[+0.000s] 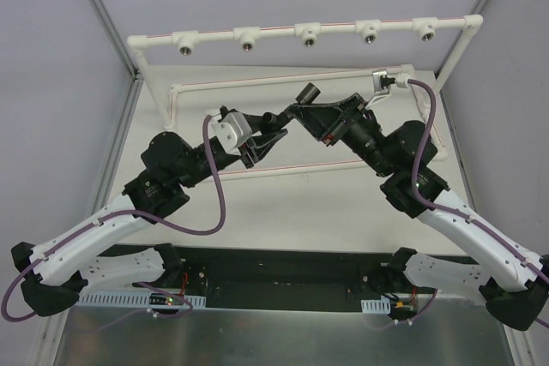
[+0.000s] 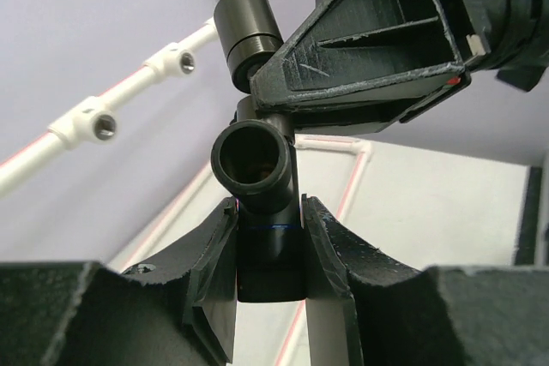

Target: Install the water faucets

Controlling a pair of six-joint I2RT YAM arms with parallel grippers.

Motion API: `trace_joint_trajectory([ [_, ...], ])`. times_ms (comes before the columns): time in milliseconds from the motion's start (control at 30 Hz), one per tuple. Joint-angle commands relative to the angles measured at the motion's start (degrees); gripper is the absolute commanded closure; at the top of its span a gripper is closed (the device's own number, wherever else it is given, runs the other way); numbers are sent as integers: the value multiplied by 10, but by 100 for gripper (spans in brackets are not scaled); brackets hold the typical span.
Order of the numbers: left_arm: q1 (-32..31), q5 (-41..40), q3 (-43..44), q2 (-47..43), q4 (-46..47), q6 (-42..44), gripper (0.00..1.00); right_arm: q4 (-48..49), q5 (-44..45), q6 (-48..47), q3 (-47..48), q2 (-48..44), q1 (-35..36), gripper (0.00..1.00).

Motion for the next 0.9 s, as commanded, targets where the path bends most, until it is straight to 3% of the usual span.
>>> trace_joint_trajectory([
  [0, 1, -11, 8, 10, 6, 158, 100, 49, -1, 33, 29, 1, 3, 100],
  [300, -10, -47, -22, 25, 6, 395, 100, 61, 30, 65, 28, 7, 3, 100],
  [433, -30, -118, -32, 46, 7, 500, 100, 62, 68, 93, 27, 9, 2, 100],
  [600, -32, -108, -38, 41, 39, 422, 100, 62, 73, 101, 32, 11, 3, 100],
  [733, -32, -105, -51, 21, 94, 287, 100, 70, 35, 87, 28, 7, 2, 53],
  [800, -33, -114, -61, 10, 129, 207, 100, 75, 18, 78, 26, 3, 3, 40],
  [867, -32, -119, -71, -1, 155, 117, 100, 81, -6, 63, 23, 1, 3, 34],
])
